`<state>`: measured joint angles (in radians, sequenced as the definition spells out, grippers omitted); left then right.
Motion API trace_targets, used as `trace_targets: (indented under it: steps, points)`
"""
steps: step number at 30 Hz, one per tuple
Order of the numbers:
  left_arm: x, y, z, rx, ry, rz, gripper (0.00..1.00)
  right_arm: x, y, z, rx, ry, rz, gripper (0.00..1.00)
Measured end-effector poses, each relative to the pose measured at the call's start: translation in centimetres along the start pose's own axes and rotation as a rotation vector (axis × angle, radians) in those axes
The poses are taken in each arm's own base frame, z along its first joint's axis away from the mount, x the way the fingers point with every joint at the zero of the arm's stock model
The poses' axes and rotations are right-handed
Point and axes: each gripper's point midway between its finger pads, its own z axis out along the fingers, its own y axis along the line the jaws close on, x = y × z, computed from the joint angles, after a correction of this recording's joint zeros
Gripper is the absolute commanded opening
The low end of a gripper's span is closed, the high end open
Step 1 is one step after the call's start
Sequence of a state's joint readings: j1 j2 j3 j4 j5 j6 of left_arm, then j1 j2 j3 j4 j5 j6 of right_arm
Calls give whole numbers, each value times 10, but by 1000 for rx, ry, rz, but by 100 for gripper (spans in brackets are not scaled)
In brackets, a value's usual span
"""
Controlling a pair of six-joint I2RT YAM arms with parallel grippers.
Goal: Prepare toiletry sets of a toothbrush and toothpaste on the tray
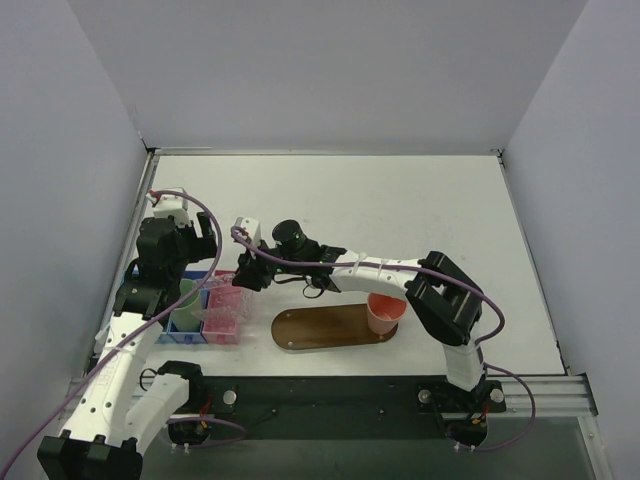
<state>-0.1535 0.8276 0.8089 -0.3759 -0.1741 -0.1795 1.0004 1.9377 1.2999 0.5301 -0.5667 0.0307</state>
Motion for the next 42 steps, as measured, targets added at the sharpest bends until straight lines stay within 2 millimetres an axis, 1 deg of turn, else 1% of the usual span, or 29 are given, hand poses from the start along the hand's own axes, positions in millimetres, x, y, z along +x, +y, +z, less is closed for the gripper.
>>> trace_targets:
  steps: [4,5,7,11,34,39,42]
  points:
    - [0,0,0,0,1,1,87,2,1,2,-12,2,-1,18]
    - [0,0,0,0,1,1,87,2,2,2,-15,3,-1,14]
    - [0,0,1,0,2,1,87,2,3,2,-21,3,-1,11]
    - [1,0,1,-1,4,3,87,2,4,2,-29,3,-6,0]
    - [1,0,1,-1,4,6,87,-1,4,2,-37,-36,-44,0]
    - [1,0,1,-2,4,6,87,-3,7,-3,-37,-49,-56,0]
    - [1,0,1,-2,3,6,87,-10,10,-10,-37,-66,-65,0]
